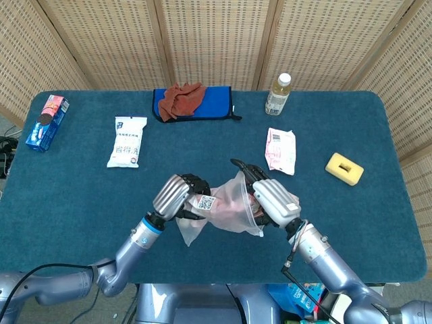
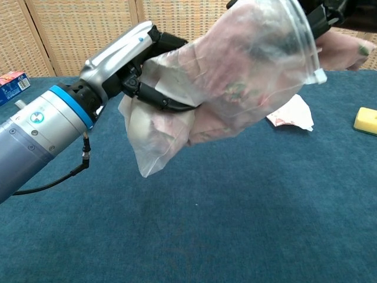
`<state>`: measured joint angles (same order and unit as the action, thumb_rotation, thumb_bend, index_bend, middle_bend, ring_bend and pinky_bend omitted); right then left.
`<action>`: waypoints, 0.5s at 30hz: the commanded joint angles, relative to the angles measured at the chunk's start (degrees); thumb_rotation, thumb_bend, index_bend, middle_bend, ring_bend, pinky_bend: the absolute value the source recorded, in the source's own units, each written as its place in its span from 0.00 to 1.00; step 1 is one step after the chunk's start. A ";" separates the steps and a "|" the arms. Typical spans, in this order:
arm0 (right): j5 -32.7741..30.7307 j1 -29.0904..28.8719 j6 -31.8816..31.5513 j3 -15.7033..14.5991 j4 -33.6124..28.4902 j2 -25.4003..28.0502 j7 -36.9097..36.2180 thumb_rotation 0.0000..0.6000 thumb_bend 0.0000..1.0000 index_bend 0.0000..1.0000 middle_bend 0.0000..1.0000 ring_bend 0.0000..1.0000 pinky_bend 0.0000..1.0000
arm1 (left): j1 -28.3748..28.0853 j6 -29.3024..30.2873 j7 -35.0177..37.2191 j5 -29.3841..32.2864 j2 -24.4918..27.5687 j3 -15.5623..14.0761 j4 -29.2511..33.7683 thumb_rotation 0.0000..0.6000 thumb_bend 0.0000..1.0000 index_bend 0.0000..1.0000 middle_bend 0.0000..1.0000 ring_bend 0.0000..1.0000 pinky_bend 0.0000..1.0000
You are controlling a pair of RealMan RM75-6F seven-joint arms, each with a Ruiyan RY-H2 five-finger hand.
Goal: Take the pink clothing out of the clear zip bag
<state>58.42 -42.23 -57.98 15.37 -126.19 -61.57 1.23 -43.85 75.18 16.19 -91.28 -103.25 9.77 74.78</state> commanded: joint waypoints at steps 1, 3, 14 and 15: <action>-0.11 0.11 0.14 -0.85 1.53 -2.45 -0.81 1.00 0.76 0.70 0.00 0.00 0.00 | 1.02 -0.92 -1.10 1.14 0.75 -0.94 0.69 1.00 0.23 0.70 0.61 0.57 0.56; -0.02 0.20 0.74 -1.77 2.99 -4.25 -1.38 1.00 0.77 0.70 0.00 0.00 0.00 | 1.79 -1.52 -1.71 1.86 1.25 -1.73 0.83 1.00 0.23 0.70 0.59 0.55 0.56; 1.40 0.92 3.94 -5.32 13.65 -12.47 -5.05 1.00 0.78 0.70 0.00 0.00 0.00 | 2.96 -9.00 1.21 4.13 6.64 -5.87 2.34 1.00 0.23 0.00 0.00 0.00 0.00; 1.58 1.11 4.30 -5.61 14.72 -12.97 -5.63 1.00 0.78 0.70 0.00 0.00 0.00 | 3.11 -9.10 1.40 4.00 7.06 -6.12 2.18 1.00 0.23 0.00 0.00 0.00 0.00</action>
<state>59.58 -41.50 -54.70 10.68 -113.59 -73.08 -3.16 -40.96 66.31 17.31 -87.29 -96.54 3.88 77.04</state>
